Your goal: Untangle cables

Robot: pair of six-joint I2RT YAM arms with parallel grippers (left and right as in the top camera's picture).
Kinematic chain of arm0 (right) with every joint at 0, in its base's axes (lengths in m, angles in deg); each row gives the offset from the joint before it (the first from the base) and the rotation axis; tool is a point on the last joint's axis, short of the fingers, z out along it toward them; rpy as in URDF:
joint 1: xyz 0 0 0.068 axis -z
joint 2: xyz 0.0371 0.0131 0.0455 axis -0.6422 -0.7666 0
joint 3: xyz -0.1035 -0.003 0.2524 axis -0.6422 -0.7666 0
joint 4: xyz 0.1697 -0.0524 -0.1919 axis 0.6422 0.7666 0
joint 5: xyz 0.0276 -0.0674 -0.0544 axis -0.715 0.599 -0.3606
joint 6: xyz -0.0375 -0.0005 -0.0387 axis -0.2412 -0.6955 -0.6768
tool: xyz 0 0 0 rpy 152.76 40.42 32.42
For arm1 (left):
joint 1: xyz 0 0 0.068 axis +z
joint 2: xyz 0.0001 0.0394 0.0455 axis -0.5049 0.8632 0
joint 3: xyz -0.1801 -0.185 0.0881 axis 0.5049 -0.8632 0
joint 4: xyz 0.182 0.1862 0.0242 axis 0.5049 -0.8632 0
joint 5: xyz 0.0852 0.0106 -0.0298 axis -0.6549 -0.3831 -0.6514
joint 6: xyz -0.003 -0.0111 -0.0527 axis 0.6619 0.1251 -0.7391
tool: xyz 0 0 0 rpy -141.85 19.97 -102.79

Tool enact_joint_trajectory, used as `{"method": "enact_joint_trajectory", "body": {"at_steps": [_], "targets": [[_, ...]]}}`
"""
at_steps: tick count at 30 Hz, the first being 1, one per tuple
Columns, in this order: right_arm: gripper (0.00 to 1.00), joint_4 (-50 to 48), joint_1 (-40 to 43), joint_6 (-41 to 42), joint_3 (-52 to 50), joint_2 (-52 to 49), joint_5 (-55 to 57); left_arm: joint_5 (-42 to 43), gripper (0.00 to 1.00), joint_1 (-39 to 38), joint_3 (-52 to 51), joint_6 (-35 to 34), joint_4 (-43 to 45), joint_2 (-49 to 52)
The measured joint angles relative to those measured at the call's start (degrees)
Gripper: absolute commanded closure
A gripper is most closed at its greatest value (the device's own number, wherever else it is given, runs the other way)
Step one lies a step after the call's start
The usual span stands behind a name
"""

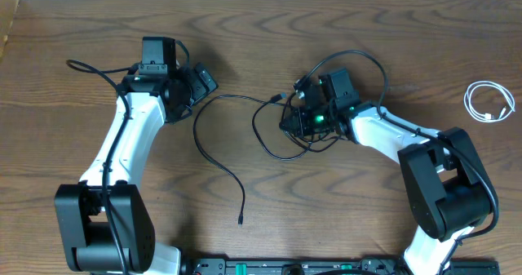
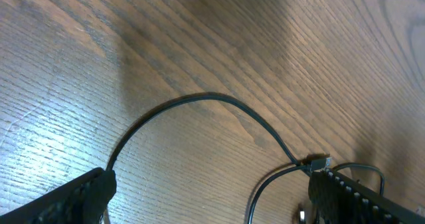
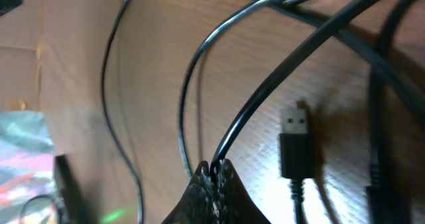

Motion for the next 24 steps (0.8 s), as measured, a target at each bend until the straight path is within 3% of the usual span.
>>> {"method": "enact_joint_trajectory", "body": {"at_steps": [10,20,21,23,24], "targets": [[0.94,-1.9,-2.8,1.9,-1.7,-0.2,9.7,0.0,0.02,0.0,0.0,0.0,0.0,0.0],[0.81,-6.7,-3.2,3.5,-1.7,-4.1,5.0,0.0,0.02,0.0,0.0,0.0,0.0,0.0],[0.77,-6.7,-3.2,3.8,-1.7,-4.1,4.7,0.0,0.02,0.0,0.0,0.0,0.0,0.0],[0.42,-6.8,-3.2,4.2,-1.7,-4.1,4.0,0.0,0.02,0.0,0.0,0.0,0.0,0.0],[0.29,-7.1,-3.1,4.4,-1.6,-4.1,3.0,0.0,0.02,0.0,0.0,0.0,0.0,0.0]]}}
